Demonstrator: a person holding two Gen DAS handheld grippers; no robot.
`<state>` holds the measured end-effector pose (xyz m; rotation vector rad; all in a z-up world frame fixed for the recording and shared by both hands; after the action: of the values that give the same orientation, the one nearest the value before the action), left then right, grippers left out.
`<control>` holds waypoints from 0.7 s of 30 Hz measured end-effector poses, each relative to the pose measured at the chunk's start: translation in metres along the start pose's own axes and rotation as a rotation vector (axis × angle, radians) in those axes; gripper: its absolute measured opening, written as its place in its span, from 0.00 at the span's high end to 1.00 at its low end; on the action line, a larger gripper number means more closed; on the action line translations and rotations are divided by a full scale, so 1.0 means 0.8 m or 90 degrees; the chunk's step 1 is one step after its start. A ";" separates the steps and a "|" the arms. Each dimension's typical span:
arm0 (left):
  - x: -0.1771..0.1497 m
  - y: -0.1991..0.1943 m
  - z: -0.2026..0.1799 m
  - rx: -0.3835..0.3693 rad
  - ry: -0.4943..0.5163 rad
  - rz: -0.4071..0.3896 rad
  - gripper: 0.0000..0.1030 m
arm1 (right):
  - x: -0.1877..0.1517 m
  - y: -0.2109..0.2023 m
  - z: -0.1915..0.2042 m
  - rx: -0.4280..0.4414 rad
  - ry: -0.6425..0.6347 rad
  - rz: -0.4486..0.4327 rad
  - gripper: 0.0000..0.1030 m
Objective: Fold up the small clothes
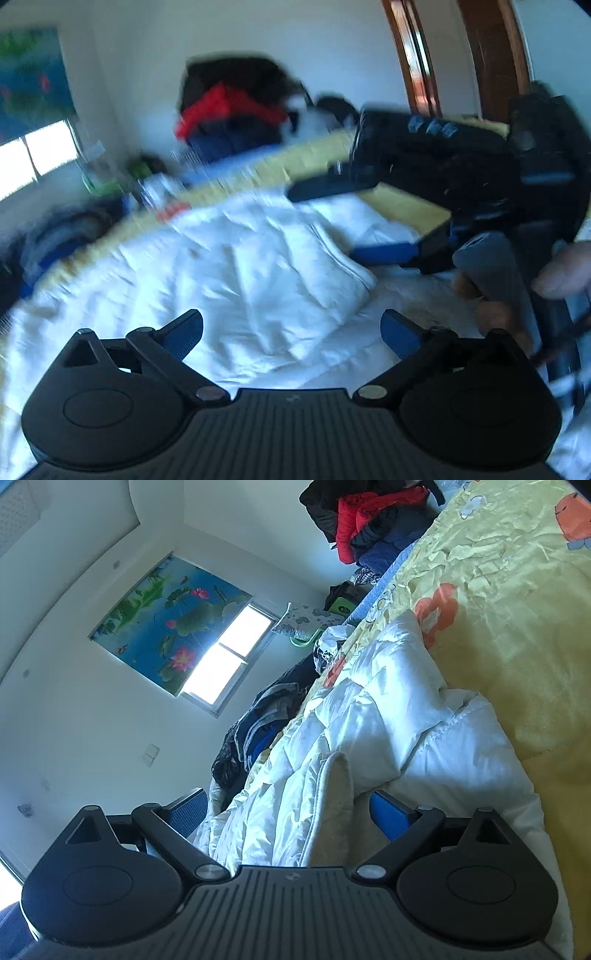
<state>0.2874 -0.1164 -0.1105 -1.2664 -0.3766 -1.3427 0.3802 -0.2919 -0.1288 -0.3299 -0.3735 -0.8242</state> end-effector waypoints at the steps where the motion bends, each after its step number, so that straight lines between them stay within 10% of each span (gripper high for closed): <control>1: -0.002 -0.011 0.003 0.020 0.000 -0.024 0.00 | -0.001 0.000 0.000 -0.003 -0.003 0.001 0.07; 5: -0.024 -0.030 0.057 0.087 -0.104 -0.058 0.00 | -0.007 0.003 0.004 -0.019 -0.025 0.013 0.09; 12: -0.120 -0.023 0.181 0.127 -0.538 -0.029 0.00 | -0.020 0.015 0.013 -0.088 -0.072 0.085 0.09; 21: -0.140 -0.013 0.198 0.130 -0.605 -0.013 0.00 | -0.041 0.053 0.034 -0.117 -0.094 0.187 0.06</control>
<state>0.3159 0.0739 -0.1408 -1.6606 -1.1479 -0.6095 0.3869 -0.2325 -0.1247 -0.6048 -0.3768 -0.5483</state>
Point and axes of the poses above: each gripper's, at about its wrist camera, not at the fingertips, and y roughly the way its jaws point, z to its left, x to its top, the point moved 7 cm from there along y, roughly the way its jaws point, and after that the axes turned 4 degrees about y, right-handed, at the moved point
